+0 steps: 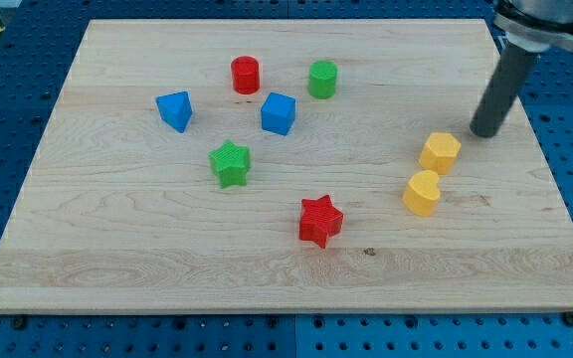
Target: Nudge the yellow heart diagonal to the red star
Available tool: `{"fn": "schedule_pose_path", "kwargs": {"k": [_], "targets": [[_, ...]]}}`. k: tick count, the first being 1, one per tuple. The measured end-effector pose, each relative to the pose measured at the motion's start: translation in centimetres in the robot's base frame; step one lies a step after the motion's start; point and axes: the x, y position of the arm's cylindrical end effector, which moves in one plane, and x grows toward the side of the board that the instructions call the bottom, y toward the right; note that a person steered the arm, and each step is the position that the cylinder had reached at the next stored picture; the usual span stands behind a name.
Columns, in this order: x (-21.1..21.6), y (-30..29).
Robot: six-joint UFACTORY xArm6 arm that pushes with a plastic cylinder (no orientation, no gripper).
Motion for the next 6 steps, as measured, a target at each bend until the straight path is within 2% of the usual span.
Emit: {"fn": "schedule_pose_path", "kwargs": {"k": [1,2,3,5,6], "targets": [[5.7,-0.6],[9.2,-3.7],[10.9,-5.7],[10.5,-8.1],[8.6,-9.8]]}}
